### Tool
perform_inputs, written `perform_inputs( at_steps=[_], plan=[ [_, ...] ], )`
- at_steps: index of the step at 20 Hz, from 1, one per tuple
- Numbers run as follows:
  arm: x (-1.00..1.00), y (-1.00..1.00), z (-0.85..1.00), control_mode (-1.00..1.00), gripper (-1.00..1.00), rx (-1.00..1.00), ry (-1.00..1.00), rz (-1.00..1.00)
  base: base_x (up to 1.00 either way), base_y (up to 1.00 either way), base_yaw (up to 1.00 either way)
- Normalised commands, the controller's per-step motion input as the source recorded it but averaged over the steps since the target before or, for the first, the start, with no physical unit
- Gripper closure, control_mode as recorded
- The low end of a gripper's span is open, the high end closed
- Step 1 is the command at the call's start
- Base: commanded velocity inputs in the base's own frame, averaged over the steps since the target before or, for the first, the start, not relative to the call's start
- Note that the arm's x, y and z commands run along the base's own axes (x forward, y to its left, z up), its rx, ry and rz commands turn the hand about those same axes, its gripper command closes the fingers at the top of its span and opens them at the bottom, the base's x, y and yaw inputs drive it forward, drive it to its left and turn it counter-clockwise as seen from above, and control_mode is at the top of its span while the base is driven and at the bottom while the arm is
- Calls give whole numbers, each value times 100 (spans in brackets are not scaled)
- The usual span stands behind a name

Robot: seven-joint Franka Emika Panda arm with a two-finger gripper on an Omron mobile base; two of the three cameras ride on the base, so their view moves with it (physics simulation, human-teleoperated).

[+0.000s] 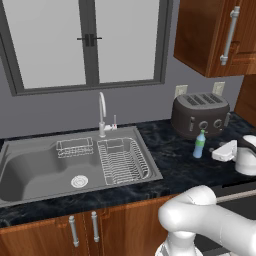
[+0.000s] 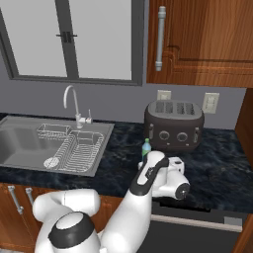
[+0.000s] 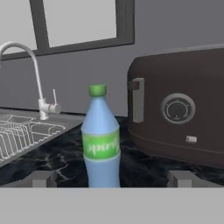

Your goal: Take the bottled waters from the counter and place them in the freezer to freeze. Close the freezer door after placing the bottles.

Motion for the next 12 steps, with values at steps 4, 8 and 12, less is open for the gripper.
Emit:
perform_inputs(
  at_steps=[4,8,12],
  plan=[
    [0,5,0,-100,-100,0,0,5,0,0,0],
    [0,0,0,-100,-100,0,0,4,0,0,0],
    [0,3,0,-100,-100,0,0,3,0,0,0]
  ],
)
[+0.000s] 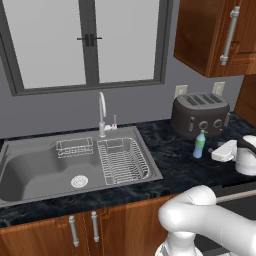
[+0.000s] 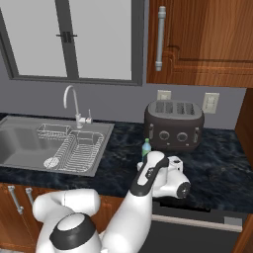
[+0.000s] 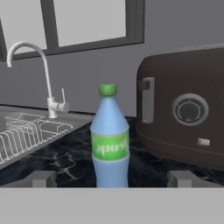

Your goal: Take the bottled waters from the counter and place them in the freezer to freeze. Close the freezer door after placing the bottles.

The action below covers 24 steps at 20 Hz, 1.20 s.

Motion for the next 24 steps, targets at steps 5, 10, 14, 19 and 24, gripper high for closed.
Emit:
perform_inputs(
  at_steps=[5,10,14,19,24],
  plan=[
    [0,8,0,-100,-100,0,0,2,0,0,0],
    [9,7,0,-100,-100,0,0,1,0,0,0],
    [19,0,0,-100,-100,0,0,0,0,0,0],
    [25,0,0,-100,-100,0,0,0,0,0,0],
    [12,8,-1,-100,-100,0,0,3,0,0,0]
  ],
)
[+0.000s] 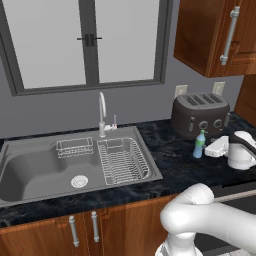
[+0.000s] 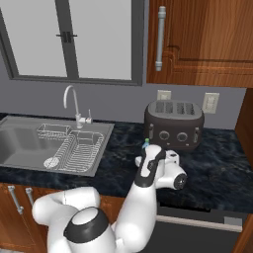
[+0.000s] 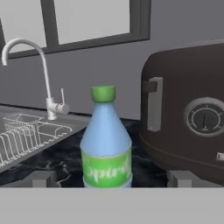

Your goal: Take the bottled waters from the counter and place them in the freezer to freeze. Close the freezer door after placing the bottles.

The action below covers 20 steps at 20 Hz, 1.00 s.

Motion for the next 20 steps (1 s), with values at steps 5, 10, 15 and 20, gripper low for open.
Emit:
perform_inputs(
  at_steps=[5,10,15,20],
  plan=[
    [6,8,0,-100,-100,0,0,4,0,0,0],
    [0,0,0,-100,-100,0,0,4,0,0,0],
    [1,1,0,-100,-100,0,0,4,0,0,0],
    [10,8,0,-100,-100,0,0,5,0,0,0]
  ],
)
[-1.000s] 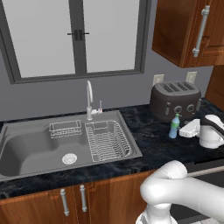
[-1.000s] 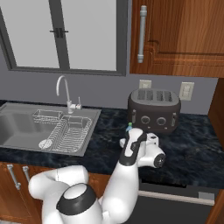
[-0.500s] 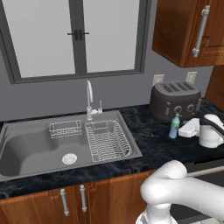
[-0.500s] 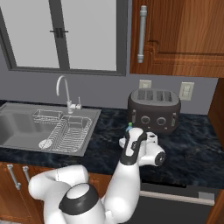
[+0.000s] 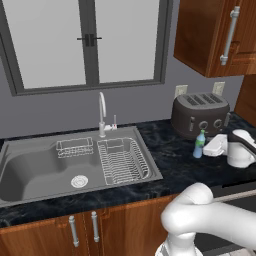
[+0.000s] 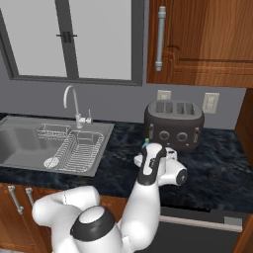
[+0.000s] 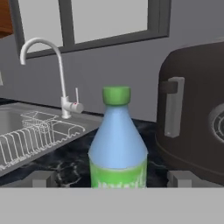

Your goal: Take the bottled waters from the counter and place them in the freezer to freeze. Close the freezer door after placing the bottles.

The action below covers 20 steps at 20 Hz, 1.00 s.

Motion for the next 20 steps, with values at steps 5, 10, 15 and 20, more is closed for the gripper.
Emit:
perform_inputs(
  at_steps=[5,10,15,20],
  plan=[
    [13,10,0,-100,-100,0,0,4,0,0,0],
    [15,6,0,-100,-100,0,0,2,0,0,0],
    [14,0,0,-100,-100,0,0,0,0,0,0],
    [1,0,0,-100,-100,0,0,0,0,0,0]
  ],
)
